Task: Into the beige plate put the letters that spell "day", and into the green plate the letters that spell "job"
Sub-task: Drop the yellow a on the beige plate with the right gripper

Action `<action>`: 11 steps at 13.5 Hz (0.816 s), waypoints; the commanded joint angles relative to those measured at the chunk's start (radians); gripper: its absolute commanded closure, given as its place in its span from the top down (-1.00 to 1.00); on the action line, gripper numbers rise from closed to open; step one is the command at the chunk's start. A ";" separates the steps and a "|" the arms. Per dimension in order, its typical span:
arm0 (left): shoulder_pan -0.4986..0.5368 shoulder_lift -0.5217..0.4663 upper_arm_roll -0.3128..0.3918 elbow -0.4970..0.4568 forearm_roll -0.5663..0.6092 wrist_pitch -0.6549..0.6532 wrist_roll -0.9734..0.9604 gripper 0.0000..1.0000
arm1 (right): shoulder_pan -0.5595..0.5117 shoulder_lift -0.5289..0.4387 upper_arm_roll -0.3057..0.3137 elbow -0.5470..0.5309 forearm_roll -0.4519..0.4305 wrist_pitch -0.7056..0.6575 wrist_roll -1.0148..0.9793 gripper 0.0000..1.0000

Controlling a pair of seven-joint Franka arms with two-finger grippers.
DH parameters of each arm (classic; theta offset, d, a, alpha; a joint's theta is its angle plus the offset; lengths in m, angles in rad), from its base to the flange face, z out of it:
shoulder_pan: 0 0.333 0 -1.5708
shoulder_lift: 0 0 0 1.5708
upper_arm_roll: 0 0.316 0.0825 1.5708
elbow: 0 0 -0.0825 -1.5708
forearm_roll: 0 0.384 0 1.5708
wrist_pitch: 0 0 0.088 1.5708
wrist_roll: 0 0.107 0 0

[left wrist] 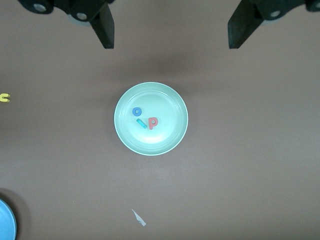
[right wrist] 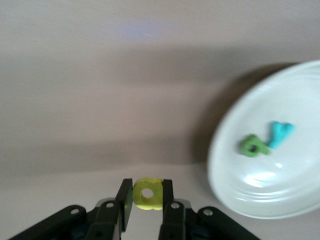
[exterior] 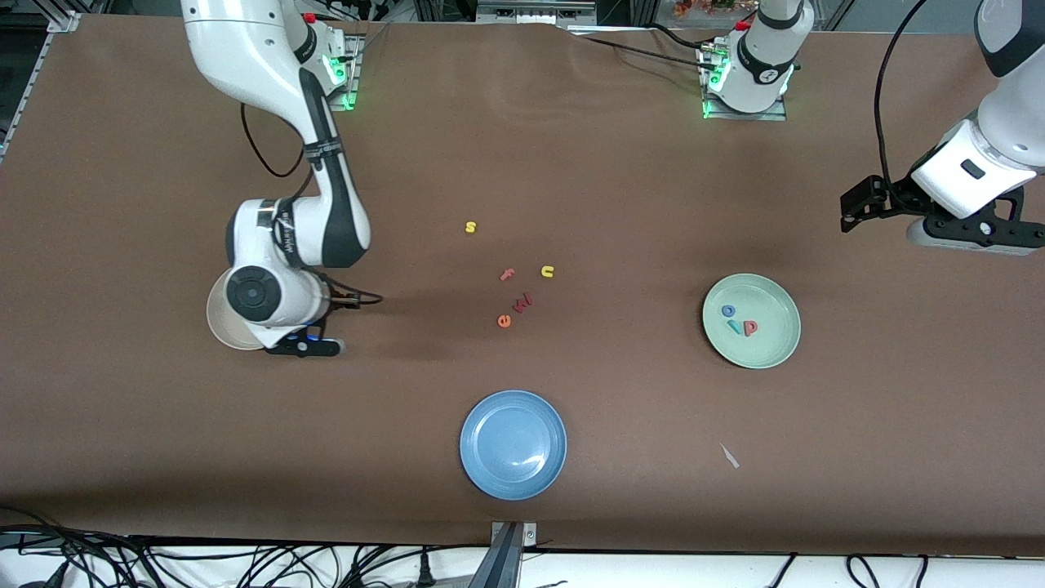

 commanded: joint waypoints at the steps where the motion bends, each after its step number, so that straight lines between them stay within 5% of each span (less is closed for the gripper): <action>1: -0.001 -0.011 0.004 0.003 -0.014 -0.005 0.025 1.00 | -0.022 -0.026 -0.090 -0.053 0.013 -0.034 -0.171 -0.83; 4: -0.002 -0.011 0.002 0.003 -0.014 -0.005 0.023 1.00 | -0.143 -0.020 -0.094 -0.050 0.011 -0.032 -0.336 -0.78; 5: -0.002 -0.011 0.001 0.003 -0.014 -0.005 0.023 1.00 | -0.167 -0.012 -0.094 -0.047 0.011 -0.032 -0.360 -0.49; 7: -0.005 -0.009 0.001 0.005 -0.014 -0.005 0.022 1.00 | -0.180 -0.006 -0.094 -0.045 0.018 -0.034 -0.356 0.99; 11: -0.007 -0.011 -0.001 0.005 -0.014 -0.005 0.022 1.00 | -0.172 -0.014 -0.094 0.034 0.019 -0.141 -0.348 1.00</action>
